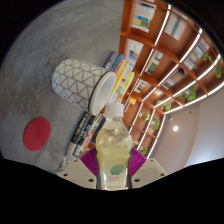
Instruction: Pour water
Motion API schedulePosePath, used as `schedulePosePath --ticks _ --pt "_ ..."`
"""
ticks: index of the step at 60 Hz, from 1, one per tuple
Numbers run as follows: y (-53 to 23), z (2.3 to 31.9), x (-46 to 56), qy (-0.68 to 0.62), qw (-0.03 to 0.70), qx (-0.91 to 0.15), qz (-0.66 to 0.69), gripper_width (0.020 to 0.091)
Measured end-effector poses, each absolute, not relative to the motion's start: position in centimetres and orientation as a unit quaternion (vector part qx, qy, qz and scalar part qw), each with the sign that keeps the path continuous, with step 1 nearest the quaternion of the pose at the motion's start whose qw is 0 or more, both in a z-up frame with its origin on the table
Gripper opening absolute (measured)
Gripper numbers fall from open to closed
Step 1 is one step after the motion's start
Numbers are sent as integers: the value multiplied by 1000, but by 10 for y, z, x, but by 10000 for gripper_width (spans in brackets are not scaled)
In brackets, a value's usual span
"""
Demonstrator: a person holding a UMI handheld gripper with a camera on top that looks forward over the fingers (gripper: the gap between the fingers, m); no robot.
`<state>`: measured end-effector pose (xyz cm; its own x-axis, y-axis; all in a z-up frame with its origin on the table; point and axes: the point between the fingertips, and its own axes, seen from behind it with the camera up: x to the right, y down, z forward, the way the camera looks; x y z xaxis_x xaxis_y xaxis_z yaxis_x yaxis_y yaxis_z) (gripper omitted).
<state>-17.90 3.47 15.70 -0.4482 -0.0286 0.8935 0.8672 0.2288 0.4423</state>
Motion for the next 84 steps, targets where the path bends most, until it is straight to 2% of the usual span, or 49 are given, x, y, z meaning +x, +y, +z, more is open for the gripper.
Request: schedulePosePath --ticks 8,16,23,28,38,43,49,50,57,71,73,74,75,84 --pt "34 167 -197 -676 391 -215 -587 343" --pt "35 162 -196 -677 387 -223 -585 344" --pt "33 169 -191 -659 421 -273 -561 346" --pt "29 172 -181 -620 475 -359 -511 346" --pt "22 173 -160 -472 589 -584 -298 346" --pt "17 177 -158 -391 630 -642 -197 346" --pt "5 173 -153 -294 642 -706 -53 346" --pt "7 161 -172 -274 644 -713 -33 345" --pt "-6 160 -157 -187 642 -739 86 346" --pt "8 119 -145 -129 644 -746 109 345" --pt "10 110 -142 -124 641 -749 109 357" --pt "9 104 -142 -124 639 -751 109 397" --pt "9 111 -143 -123 651 -740 112 361" --pt "2 110 -142 -132 657 -737 86 361"
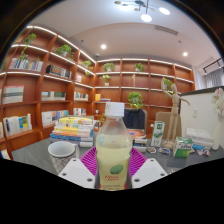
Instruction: Pour water
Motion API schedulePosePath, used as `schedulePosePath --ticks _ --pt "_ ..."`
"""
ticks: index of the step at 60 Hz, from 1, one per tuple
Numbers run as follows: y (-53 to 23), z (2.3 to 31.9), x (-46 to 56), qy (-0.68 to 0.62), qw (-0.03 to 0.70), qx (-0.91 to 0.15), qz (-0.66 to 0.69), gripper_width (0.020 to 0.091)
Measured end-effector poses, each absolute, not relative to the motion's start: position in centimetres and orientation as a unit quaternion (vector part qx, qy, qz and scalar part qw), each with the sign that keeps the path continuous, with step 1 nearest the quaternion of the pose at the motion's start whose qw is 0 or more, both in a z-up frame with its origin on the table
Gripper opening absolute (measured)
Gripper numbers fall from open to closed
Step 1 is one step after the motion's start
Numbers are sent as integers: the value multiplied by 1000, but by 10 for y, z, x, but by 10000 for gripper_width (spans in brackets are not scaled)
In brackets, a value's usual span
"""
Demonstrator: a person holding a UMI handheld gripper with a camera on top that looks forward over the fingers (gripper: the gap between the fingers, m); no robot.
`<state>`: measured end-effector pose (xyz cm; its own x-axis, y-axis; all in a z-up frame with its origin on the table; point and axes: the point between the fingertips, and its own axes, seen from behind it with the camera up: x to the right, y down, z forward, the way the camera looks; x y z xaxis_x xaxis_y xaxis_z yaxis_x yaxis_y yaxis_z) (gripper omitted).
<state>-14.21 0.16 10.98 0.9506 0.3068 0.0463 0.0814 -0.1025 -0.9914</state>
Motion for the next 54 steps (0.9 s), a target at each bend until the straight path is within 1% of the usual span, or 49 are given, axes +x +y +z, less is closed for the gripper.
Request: schedulePosePath --ticks 3,5,8,12,14,20,22,25,33,41,47,54 --pt "3 110 -140 -126 658 -738 85 363" --pt "3 109 -140 -120 657 -738 90 378" --pt "3 111 -138 -112 658 -739 95 433" --pt "3 111 -140 -113 655 -741 95 486" --pt "2 110 -137 -108 649 -747 95 534" --pt "-6 111 -125 -85 635 -762 93 721" --pt "-12 113 -121 -79 635 -763 95 763" --pt "-22 115 -116 -72 633 -764 100 798" --pt "-54 112 -97 -56 617 -779 94 855" --pt "-81 106 -64 -40 603 -795 51 857" --pt "-96 115 -33 -28 614 -789 12 859" --pt "-110 124 -7 -8 620 -785 1 860"
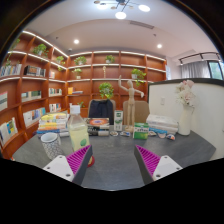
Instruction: Pour water
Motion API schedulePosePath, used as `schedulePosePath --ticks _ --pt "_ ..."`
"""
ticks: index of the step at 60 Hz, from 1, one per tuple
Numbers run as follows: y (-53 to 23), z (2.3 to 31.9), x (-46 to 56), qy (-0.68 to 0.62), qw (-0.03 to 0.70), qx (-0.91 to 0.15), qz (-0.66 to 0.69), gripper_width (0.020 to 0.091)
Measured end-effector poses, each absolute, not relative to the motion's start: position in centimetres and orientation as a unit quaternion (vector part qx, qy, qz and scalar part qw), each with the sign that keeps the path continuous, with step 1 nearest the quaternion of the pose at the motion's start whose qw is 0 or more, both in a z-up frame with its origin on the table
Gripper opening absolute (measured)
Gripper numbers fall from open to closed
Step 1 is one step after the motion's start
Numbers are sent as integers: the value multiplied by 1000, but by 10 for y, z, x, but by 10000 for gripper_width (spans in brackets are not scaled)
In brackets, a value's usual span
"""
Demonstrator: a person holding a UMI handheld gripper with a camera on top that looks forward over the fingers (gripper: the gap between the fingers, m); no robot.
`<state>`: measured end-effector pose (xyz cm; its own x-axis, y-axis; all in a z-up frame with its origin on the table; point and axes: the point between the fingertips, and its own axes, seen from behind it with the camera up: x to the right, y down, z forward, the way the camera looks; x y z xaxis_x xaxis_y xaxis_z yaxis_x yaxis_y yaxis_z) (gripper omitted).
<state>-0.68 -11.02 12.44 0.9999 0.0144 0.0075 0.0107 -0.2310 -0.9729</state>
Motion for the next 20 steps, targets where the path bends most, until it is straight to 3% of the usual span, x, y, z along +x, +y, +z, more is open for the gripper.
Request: schedulePosePath --ticks 20 --pt "-134 136 40 28 629 -777 -18 856"
